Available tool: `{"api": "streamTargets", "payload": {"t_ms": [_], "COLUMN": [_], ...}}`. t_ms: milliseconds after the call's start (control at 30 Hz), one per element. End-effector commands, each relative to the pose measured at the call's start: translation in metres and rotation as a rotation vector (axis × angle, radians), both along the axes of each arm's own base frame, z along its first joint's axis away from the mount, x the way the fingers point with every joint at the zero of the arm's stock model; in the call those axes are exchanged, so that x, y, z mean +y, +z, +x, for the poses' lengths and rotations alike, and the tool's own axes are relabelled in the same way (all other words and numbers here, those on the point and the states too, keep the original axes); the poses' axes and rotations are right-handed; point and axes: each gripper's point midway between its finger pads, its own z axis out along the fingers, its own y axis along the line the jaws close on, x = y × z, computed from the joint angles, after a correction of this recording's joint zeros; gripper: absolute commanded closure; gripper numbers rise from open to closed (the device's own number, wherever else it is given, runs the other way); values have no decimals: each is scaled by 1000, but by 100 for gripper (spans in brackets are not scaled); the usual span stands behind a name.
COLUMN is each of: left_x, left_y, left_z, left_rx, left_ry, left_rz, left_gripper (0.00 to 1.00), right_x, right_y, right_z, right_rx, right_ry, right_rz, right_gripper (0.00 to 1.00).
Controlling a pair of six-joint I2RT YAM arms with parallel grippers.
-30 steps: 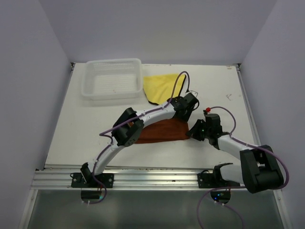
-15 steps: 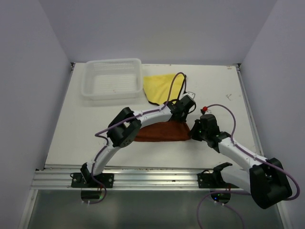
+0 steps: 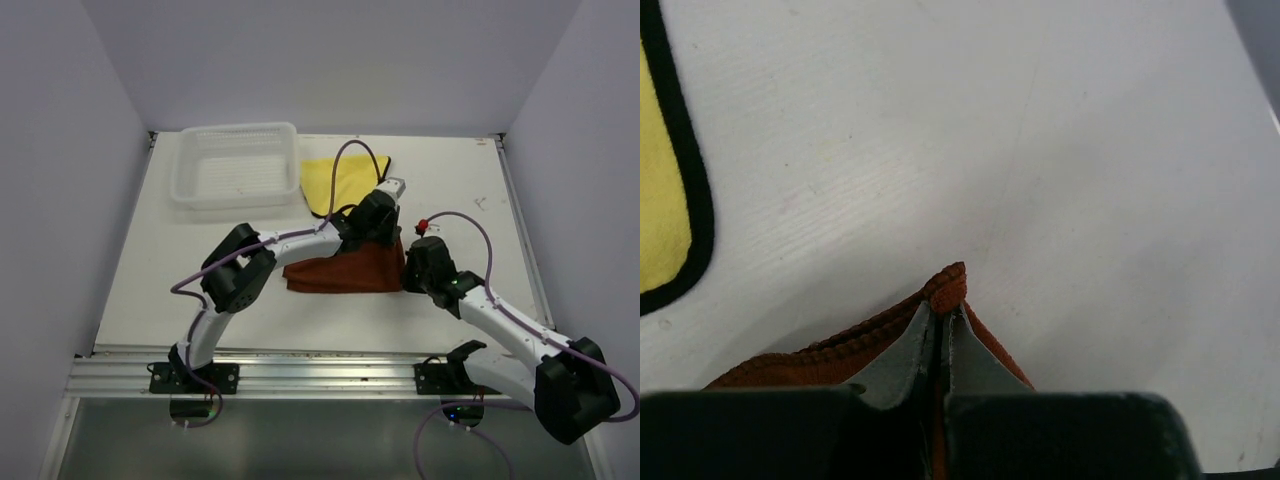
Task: Roll the towels
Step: Roll the towel
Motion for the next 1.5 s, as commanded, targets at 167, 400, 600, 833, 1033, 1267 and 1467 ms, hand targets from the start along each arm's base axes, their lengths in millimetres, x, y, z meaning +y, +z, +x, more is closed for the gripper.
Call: {"api": "streamTargets", "payload": {"t_ms": [167,400,600,833,1033,1267,1467], "left_x": [-14,-13,-22,-25,-22,-20,-20], "left_y": [56,48,55,45,32,29,28], "left_z": [16,19,17,19,26,32,36], "left_rx": [-56,-40,-55,-34,-37,-52,-61], "left_ry": [-52,-91,-173,-233,-242,-250,-259], "left_rz": [-286,-329,-404,-436,-400,-382,-375], "left_gripper": [100,100,100,100,100,97,93], "right_x": [-19,-29,-28,-35,-38,-25,-10], "right_y": [16,24,26,28,32,28,21], "right_z": [5,7,9,9,14,21,24], "right_rx": [-44,-38,-29,-37,-34,-20,-11], "right_ry": [-33,-82,-88,-142,-174,-136,-81], "right_rz": [-171,-247,-308,-396,-442,-467,-458], "right_gripper": [100,100,100,100,100,100,100]}}
